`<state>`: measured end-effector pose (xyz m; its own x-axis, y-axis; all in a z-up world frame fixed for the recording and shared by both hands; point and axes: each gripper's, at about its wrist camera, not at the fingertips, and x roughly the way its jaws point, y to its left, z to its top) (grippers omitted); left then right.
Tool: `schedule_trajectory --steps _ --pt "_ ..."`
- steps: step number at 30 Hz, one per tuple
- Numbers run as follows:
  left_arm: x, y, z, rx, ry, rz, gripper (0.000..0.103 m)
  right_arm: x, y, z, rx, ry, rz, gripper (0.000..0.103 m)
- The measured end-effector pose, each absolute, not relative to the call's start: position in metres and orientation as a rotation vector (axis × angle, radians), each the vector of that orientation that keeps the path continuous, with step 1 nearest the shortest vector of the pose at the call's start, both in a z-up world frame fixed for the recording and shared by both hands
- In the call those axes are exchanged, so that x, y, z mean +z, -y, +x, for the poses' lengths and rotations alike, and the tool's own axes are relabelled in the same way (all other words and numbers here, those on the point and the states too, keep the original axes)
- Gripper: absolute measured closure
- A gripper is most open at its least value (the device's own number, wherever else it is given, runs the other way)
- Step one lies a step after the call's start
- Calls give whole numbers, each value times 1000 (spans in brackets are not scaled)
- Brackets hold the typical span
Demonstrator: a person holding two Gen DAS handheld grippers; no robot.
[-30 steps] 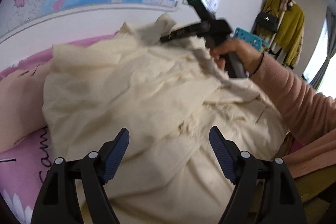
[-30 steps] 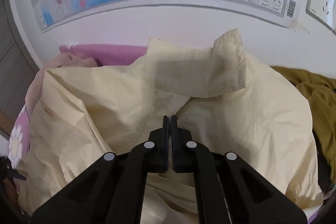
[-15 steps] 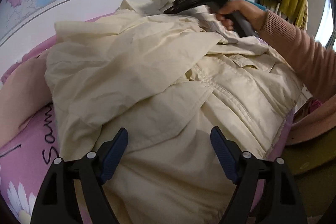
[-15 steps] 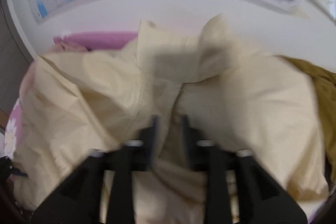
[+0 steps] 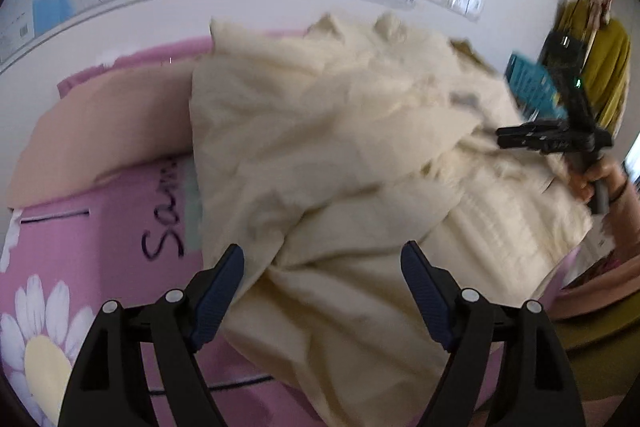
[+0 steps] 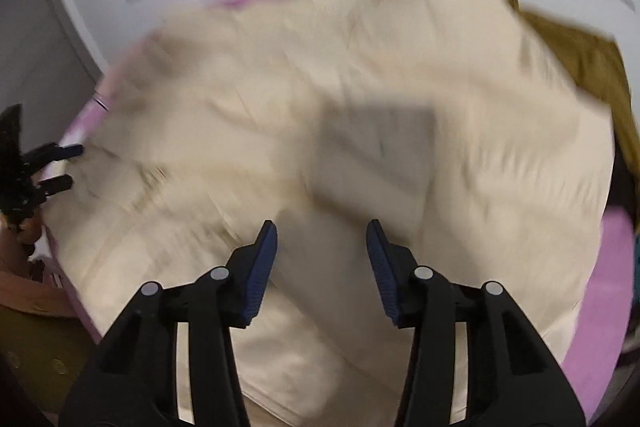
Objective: Fold large clothes
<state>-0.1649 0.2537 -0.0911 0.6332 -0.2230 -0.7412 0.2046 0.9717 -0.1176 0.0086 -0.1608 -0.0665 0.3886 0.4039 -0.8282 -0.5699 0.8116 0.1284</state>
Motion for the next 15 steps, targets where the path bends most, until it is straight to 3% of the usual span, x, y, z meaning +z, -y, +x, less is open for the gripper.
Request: schedule_trajectory --steps 2,5,10,15 --pt "-102 -248 -168 -227 -875 27 25 -73 170 8 591 -1003 -147 59" --pt "-102 -250 -178 -214 -866 33 25 -59 185 -3 581 -962 -66 44" --pt "-84 -281 -196 -206 -823 -138 21 -29 236 -44 591 -853 73 40" --pt "-84 -285 -200 -242 -847 -200 20 -31 289 -78 511 -833 207 26"
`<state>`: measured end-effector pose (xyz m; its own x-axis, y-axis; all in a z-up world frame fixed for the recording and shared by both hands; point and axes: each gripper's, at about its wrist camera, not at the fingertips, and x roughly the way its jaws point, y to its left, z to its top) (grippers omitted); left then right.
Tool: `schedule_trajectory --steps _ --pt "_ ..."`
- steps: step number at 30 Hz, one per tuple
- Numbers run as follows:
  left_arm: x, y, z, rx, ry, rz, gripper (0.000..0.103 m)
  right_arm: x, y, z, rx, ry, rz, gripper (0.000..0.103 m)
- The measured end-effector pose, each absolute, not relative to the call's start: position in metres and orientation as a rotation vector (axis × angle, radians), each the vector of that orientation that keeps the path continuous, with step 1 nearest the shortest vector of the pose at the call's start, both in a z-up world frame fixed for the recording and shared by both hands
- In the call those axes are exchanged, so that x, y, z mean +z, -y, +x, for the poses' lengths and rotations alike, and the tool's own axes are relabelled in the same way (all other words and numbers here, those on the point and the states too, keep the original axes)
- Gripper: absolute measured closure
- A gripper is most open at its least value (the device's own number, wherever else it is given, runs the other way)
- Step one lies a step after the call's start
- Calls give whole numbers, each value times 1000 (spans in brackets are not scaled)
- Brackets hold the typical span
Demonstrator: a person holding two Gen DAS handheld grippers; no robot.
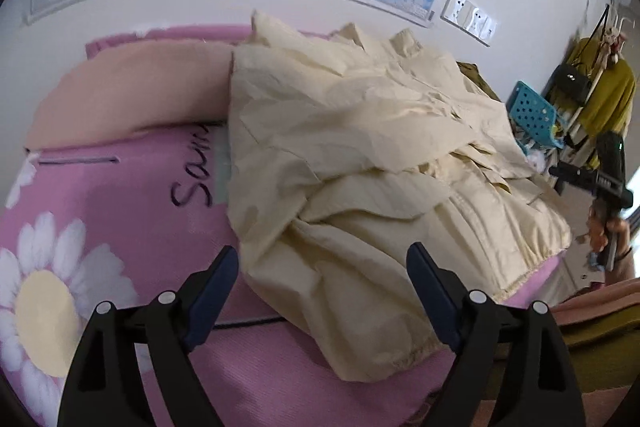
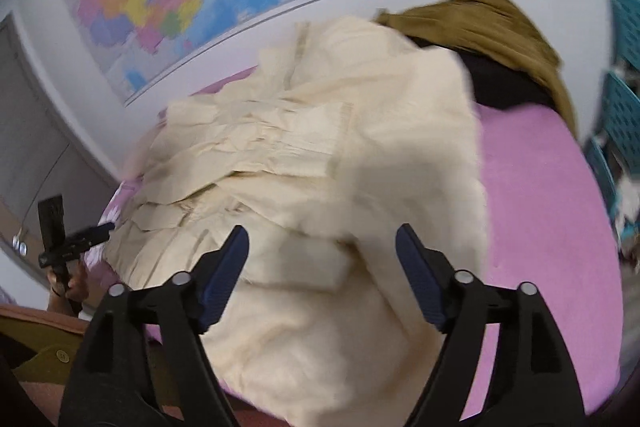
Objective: Fold large clothes
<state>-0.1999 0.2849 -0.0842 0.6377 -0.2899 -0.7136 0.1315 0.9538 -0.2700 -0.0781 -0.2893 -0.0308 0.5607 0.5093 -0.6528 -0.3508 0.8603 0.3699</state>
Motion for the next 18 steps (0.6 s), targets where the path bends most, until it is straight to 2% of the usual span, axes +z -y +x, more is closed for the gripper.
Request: schedule_trajectory --steps 9,18 --pt "-110 -280 -198 -338 -928 -357 15 -78 338 -98 481 -945 405 16" --pt "-114 -263 -194 -447 -949 -408 7 -98 323 -108 637 -963 449 16"
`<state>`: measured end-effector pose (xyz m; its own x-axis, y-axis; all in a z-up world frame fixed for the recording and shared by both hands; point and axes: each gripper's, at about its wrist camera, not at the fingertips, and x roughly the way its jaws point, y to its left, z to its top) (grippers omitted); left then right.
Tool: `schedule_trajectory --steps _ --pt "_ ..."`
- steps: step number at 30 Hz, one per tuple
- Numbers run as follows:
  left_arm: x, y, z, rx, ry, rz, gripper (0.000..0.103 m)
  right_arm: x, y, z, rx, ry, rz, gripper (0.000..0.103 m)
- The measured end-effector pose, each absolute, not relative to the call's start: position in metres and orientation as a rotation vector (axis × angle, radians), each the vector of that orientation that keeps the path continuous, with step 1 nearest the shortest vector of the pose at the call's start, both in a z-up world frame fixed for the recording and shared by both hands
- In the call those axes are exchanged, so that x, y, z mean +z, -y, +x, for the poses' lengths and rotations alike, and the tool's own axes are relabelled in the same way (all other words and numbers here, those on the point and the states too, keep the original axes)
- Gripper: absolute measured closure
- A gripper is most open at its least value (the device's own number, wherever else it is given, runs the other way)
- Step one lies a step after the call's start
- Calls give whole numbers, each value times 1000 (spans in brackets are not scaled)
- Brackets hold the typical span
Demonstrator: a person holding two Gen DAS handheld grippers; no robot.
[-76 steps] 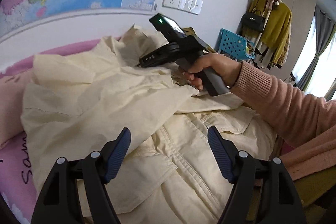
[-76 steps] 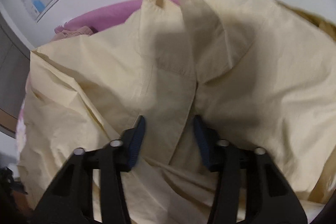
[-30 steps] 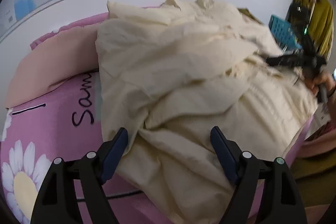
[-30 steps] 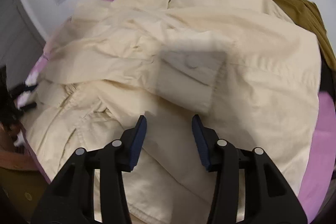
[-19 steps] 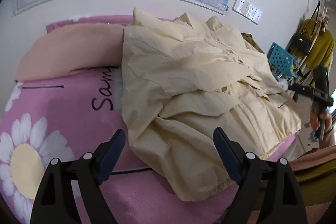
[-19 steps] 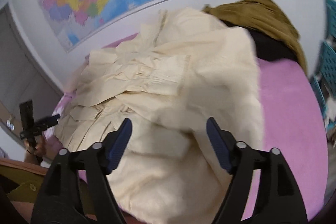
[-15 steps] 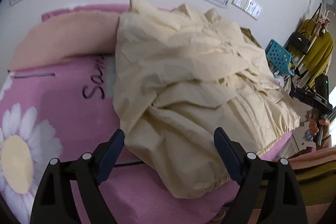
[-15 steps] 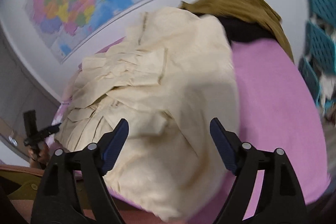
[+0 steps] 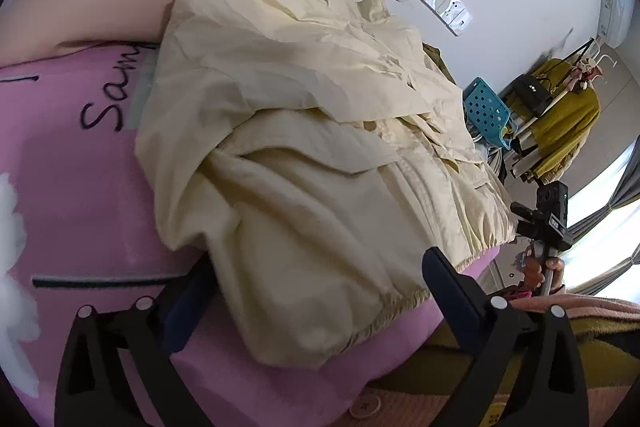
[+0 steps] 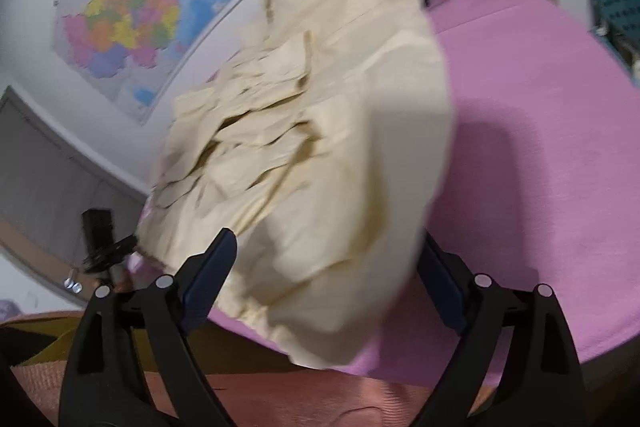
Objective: Fold large clothes
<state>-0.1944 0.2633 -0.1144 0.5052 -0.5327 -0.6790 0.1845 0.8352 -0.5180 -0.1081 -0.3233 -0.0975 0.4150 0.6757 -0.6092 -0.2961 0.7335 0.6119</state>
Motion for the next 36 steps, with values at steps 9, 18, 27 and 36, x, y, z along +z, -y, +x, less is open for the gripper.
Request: schedule_trajectory --steps 9,18,27,36 --pt "-113 -247 -171 -408 -944 -412 14 -102 293 -105 733 -955 431 40" --pt "-115 -256 -176 -304 -991 -428 45 -108 291 -107 738 -960 477 54" --pt "-102 -259 -177 -229 -995 -464 80 -93 301 -116 805 -889 585 85" --pt "-57 -282 -203 -367 -879 -599 87 -32 319 -146 895 -684 642 87"
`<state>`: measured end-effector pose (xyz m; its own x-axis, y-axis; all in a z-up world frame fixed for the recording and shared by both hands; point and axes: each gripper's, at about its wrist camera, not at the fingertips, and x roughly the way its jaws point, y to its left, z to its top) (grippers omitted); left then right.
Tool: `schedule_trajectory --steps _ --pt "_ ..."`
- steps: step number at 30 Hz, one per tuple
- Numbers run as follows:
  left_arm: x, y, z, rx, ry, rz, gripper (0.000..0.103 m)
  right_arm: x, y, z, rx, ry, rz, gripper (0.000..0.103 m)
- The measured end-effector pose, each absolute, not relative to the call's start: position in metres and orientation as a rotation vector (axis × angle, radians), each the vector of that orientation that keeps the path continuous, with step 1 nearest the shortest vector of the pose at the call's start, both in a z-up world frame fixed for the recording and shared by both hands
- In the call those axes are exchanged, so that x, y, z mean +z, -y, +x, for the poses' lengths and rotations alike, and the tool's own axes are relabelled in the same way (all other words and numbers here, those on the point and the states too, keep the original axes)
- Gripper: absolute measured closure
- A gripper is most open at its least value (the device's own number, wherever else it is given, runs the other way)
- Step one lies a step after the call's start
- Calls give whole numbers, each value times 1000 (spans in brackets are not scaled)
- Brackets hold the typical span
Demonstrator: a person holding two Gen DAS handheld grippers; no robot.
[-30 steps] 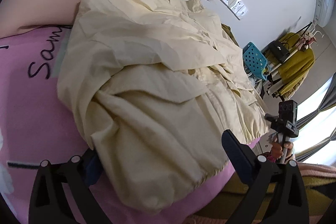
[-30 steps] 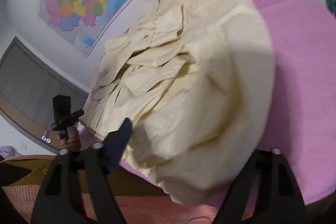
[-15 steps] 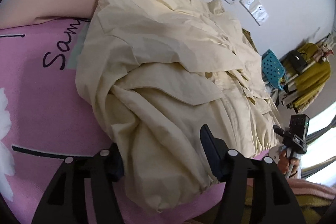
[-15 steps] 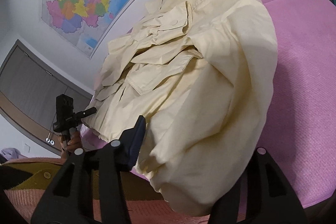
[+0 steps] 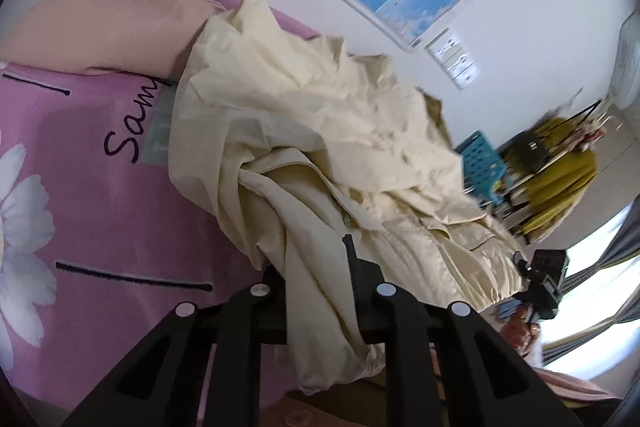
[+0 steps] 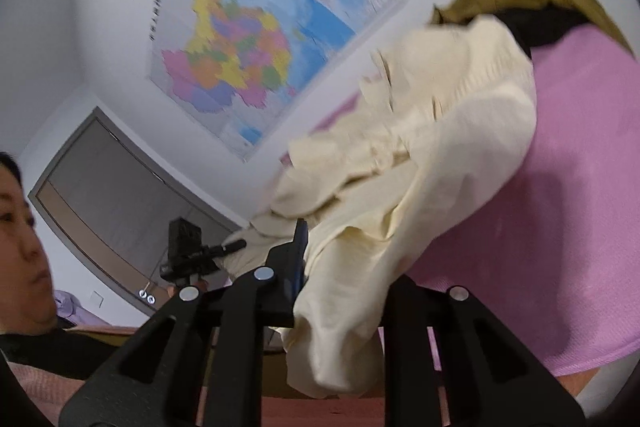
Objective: Fold large clothes
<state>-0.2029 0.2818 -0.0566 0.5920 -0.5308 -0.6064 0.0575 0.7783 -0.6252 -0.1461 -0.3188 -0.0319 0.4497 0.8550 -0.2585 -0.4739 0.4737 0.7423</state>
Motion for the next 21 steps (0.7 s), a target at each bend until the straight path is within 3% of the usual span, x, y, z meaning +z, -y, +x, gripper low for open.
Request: schedule_trajectory --steps 21 --pt "-5 -294 -145 -383 -930 -580 86 22 317 -68 815 -666 724 87"
